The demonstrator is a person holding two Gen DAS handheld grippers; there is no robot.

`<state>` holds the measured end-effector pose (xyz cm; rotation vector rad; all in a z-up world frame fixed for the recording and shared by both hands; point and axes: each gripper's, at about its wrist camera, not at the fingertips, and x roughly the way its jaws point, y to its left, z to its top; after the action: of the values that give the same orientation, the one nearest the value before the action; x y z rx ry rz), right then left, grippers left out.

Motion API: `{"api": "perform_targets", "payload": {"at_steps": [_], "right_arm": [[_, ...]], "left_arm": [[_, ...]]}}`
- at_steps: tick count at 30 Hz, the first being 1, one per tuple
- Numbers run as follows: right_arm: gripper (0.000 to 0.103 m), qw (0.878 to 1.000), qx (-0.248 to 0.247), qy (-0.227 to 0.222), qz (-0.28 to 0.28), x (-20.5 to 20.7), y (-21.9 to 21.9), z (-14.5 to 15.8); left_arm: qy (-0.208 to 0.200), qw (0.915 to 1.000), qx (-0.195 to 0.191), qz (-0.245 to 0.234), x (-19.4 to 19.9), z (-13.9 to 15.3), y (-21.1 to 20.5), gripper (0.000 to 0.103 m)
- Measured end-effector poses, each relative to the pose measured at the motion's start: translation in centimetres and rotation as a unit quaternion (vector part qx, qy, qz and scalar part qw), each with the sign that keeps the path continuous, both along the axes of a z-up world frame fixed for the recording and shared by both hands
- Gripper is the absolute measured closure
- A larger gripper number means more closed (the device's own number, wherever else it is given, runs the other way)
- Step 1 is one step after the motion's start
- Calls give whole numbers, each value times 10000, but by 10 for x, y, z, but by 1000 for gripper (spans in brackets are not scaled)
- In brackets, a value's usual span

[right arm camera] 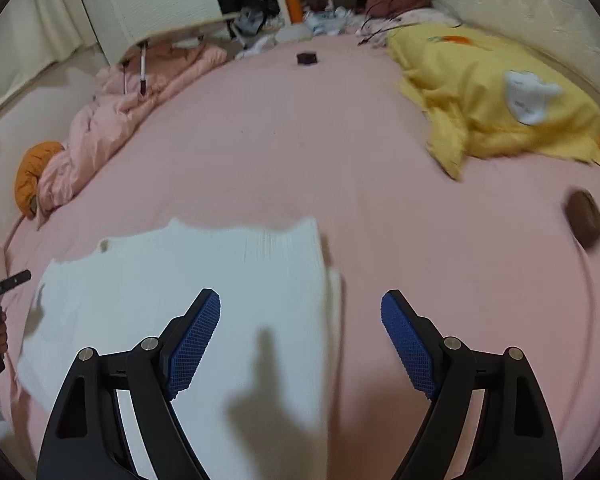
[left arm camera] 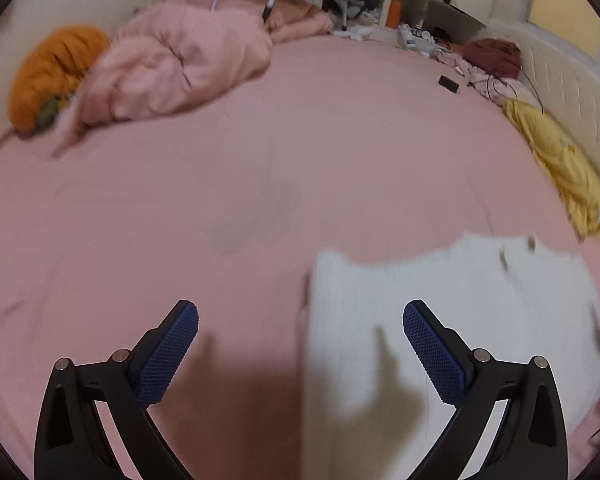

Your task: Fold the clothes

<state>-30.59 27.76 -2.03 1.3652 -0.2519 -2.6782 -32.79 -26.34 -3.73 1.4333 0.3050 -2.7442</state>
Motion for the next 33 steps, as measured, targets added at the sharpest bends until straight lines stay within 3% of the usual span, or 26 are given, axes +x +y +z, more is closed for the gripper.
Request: {"api": "perform_targets", "payload": {"at_steps": [3,4,5,6,7,11,13,17,23,24,25,29,31,33], "right_arm": [[20,9992,-21,-359,165,-39,-12,-17],[20,9987,16,-484,170,-46,-14,-26],[20,9980,53,-599,184,-52,-17,-34],[20,9974,82,-672,233,-55,-20,-40],[27,9968,112,-746,282,-57,-23,-47],[85,9974,234,-430,523,-47,-37,-40],[88,9972,390,-172,608,-36,-41,-24],[89,9976,59,159,672,-14,-38,13],[89,9947,-119,560,850,38,-39,78],[92,9940,-113,646,874,48,-36,88],[103,9931,-169,700,926,57,-33,95],[103,9912,-53,704,1116,80,-32,114],[102,9918,-218,543,1139,90,-28,113],[90,9928,-409,273,1090,100,-30,107]], "left_arm": [[-274,9994,200,-41,-18,-32,9,4],[-373,9989,259,-65,-23,-42,12,20],[-482,9982,346,-111,-26,-50,14,51],[-546,9974,455,-141,-28,-56,15,70],[-527,9973,488,-133,-27,-57,15,92],[-115,9979,582,-258,-7,-35,24,93],[141,9959,788,-429,6,-15,31,93],[454,9919,975,-681,32,23,41,93],[1147,9768,1489,-1027,104,101,37,94],[1239,9734,1582,-1099,120,113,37,94],[1317,9699,1663,-1193,137,125,38,94],[1351,9655,1680,-1460,194,148,51,94],[1360,9624,1727,-1594,217,154,58,94],[1413,9581,1767,-1758,249,161,70,94]]}}
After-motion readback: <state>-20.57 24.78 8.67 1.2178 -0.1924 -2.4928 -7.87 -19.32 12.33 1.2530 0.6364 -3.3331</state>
